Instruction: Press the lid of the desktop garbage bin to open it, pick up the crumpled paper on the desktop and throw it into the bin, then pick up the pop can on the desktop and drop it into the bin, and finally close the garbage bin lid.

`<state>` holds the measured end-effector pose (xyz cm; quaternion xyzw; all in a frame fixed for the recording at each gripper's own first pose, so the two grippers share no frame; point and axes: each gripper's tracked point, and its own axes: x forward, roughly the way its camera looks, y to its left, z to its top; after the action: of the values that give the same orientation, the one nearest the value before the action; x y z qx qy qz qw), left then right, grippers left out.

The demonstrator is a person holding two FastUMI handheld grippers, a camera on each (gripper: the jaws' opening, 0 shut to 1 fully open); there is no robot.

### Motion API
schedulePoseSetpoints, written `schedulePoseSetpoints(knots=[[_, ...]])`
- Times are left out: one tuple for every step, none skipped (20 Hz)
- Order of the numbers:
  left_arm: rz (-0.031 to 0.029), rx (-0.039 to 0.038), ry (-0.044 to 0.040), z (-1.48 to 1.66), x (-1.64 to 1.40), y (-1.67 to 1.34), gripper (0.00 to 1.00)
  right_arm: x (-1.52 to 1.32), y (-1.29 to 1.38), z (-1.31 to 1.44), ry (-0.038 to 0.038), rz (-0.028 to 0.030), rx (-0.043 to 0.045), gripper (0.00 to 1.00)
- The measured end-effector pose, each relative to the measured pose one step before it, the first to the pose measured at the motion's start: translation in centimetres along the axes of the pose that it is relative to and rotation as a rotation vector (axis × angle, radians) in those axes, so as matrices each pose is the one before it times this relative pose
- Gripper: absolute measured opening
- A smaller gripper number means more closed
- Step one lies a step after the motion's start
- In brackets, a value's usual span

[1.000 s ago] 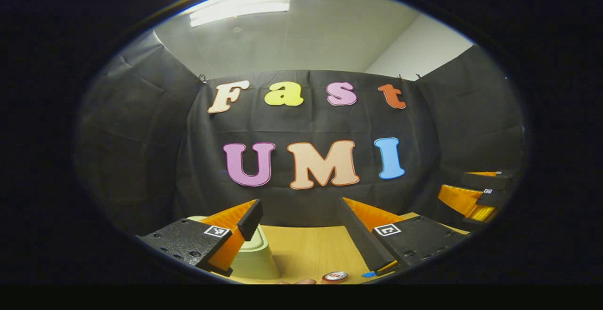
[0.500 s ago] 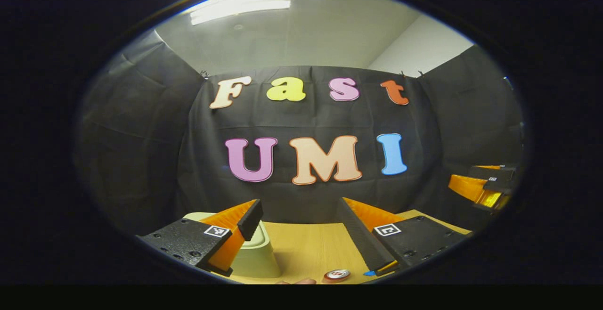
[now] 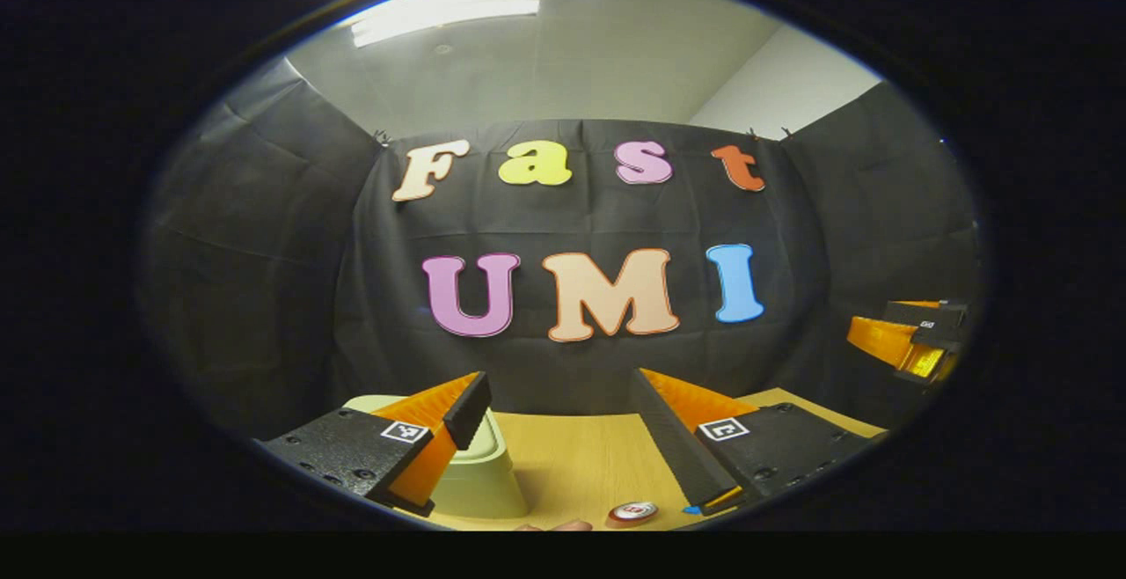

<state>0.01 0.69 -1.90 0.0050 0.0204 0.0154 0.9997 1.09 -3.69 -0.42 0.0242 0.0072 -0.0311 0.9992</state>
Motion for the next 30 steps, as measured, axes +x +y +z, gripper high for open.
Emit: schedulePoseSetpoints(knots=[[0.00274,0.00293,-0.00121,0.037,-0.046,0.016,0.96,-0.046,-0.041,0.068,-0.00095,0.00016,0.00002,0.98],[0.0031,0.00387,-0.00123,0.072,-0.046,0.133,0.96,0.019,-0.024,-0.094,0.00074,-0.00104,0.00055,0.98],[0.00341,0.00258,-0.00085,0.009,0.069,0.14,0.96,0.001,0.008,0.035,0.00039,-0.00171,0.00066,0.98],[0.00231,-0.00007,-0.0012,0.133,-0.079,0.101,0.95,-0.013,-0.06,0.013,-0.00151,-0.00076,0.00056,0.98],[0.00362,-0.00103,-0.00136,-0.009,-0.156,0.114,0.96,0.001,0.057,0.048,-0.00116,0.00158,0.00055,0.98],[0.00427,-0.00092,0.0002,0.028,0.021,0.179,0.96,-0.194,0.057,0.018,-0.00162,0.00071,-0.00015,0.98],[0.00339,-0.00172,-0.00006,-0.051,-0.121,0.178,0.95,0.079,0.075,0.096,-0.00126,0.00105,-0.00086,0.98],[0.00361,-0.00135,-0.00062,0.056,-0.06,0.184,0.96,-0.019,0.096,-0.167,0.00008,0.00191,-0.00105,0.98],[0.00381,0.00002,-0.00052,0.057,-0.091,0.189,0.95,0.016,0.071,0.043,-0.00028,0.00146,-0.00057,0.98],[0.00432,0.001,-0.00152,0.093,-0.021,0.165,0.96,-0.014,0.138,-0.04,-0.00007,0.00174,-0.00032,0.98],[0.00308,0.00142,-0.00063,0.011,-0.057,0.193,0.93,-0.023,0.096,-0.036,-0.00057,0.00167,-0.00024,0.98],[0.0017,0.00276,0.00205,-0.047,-0.043,0.029,0.89,-0.118,0.031,-0.05,-0.00011,0.00056,-0.00002,0.98],[0.00258,0.0042,0.00275,-0.117,-0.22,0.114,0.85,0.026,0.053,-0.067,0.00008,0.00074,0.00072,0.98],[-0.00087,0.00375,0.00314,-0.022,-0.091,-0.08,0.8,0.021,0.111,-0.17,0.00154,0.0024,0.00051,0.98],[-0.00091,0.00157,0.001,-0.07,-0.015,-0.037,0.67,0.044,0.086,-0.045,0.00117,0.0018,0.00032,0.98],[-0.00309,0.00039,-0.00138,0.019,-0.021,-0.139,0.63,-0.086,0.041,-0.027,0.00067,0.00118,-0.00051,0.98],[0.00164,0.0028,-0.00283,0.129,-0.077,0.1,0.61,0.099,0.013,-0.019,0.00151,0.00169,-0.00174,0.98],[0.00002,0.00144,-0.00668,0.326,0.032,0.04,0.52,-0.034,0.04,-0.073,0.00146,0.0018,-0.00215,0.98],[-0.0075,-0.00302,-0.00234,-0.042,0.081,-0.123,0.47,0.063,0.027,-0.029,-0.00003,-0.00024,-0.00191,0.98],[0.0032,-0.00726,0.00155,0.075,-0.002,0.105,0.35,-0.035,-0.176,0.089,-0.00244,-0.00459,0.00017,0.98],[0.01891,-0.00706,-0.00361,-0.002,-0.13,0.784,0.22,0.067,-0.058,0.057,-0.00113,-0.00172,0.00137,0.98],[0.00263,-0.01198,-0.00358,0.05,0.064,0.365,0.1,-0.034,0.113,0.004,0.00042,0.00067,0.00202,0.98],[0.0108,-0.00385,0.00632,-0.17,0.053,0.221,0.01,0.13,0.044,0.069,-0.00112,0.00033,0.00209,0.98],[0.01363,0.00506,0.01485,-0.362,0.112,0.516,0.04,0.196,0.085,-0.09,-0.00081,0.00093,-0.00001,0.98],[0.01488,0.01054,0.02032,-0.813,0.036,0.627,0.06,0.117,0.114,-0.037,0.00212,0.00009,-0.00211,0.98],[0.01947,0.00887,0.01946,-0.551,0.094,0.708,0.04,0.097,0.052,-0.231,0.00396,-0.00181,-0.00171,0.98],[0.01257,0.0015,0.01587,-0.485,0.141,0.652,0.01,0.097,0.14,-0.102,0.00455,-0.0008,0.00103,0.98],[0.00763,-0.00241,0.01006,-0.288,0.126,0.363,0.07,0.124,0.291,-0.211,0.00502,0.00201,0.00202,0.98],[0.01201,0.00112,0.00675,-0.328,0.085,0.482,0.05,0.115,0.196,-0.053,0.00394,0.00184,0.00028,0.98],[0.01521,0.00406,0.00446,-0.228,0.179,0.741,0.03,0.004,0.226,-0.013,0.00225,0.00149,-0.00339,0.98]])
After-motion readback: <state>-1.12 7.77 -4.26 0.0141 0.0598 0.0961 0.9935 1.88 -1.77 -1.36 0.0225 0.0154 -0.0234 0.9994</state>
